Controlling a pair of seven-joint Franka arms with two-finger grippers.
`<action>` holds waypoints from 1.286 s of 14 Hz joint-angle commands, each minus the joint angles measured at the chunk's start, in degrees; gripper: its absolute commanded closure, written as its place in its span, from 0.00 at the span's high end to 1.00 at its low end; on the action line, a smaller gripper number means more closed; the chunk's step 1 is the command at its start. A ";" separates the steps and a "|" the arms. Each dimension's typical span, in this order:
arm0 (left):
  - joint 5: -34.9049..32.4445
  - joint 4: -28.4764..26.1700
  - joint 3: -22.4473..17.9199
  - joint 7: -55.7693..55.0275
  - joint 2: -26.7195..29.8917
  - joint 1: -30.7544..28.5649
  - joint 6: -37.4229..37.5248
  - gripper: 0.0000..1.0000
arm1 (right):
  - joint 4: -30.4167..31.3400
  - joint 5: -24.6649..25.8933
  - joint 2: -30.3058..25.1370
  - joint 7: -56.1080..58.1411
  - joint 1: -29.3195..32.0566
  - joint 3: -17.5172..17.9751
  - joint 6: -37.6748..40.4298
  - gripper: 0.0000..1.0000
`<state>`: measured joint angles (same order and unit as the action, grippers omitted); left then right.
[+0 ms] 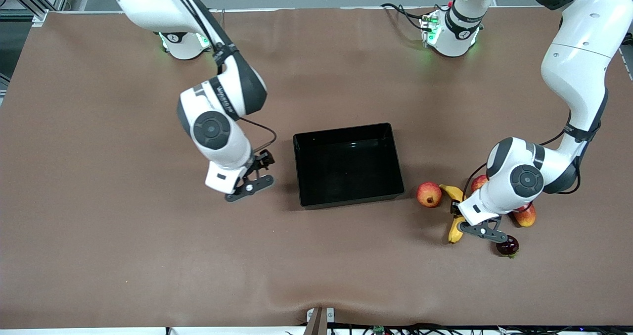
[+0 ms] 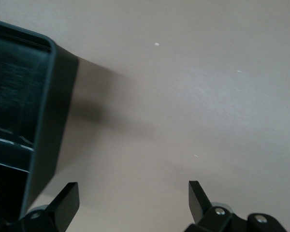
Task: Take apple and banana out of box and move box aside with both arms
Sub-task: 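Release the banana by the pomegranate while the right gripper grasps the box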
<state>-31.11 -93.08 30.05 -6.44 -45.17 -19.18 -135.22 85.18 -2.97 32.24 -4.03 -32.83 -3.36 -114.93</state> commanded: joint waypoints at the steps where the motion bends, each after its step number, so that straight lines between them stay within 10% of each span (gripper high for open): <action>1: -1.14 -0.17 0.09 -0.33 3.50 0.03 -0.22 1.00 | -1.94 -0.54 2.82 -1.51 -2.23 -0.42 -3.70 1.00; 18: 13.45 14.41 3.96 0.37 28.11 -1.82 39.91 1.00 | -1.50 -10.12 10.39 -2.30 -6.72 0.54 -10.83 1.00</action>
<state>-18.75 -81.16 33.25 -6.47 -19.17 -20.36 -101.05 84.60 -12.14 41.20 -5.30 -38.86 -2.63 -125.20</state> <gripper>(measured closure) 0.000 0.000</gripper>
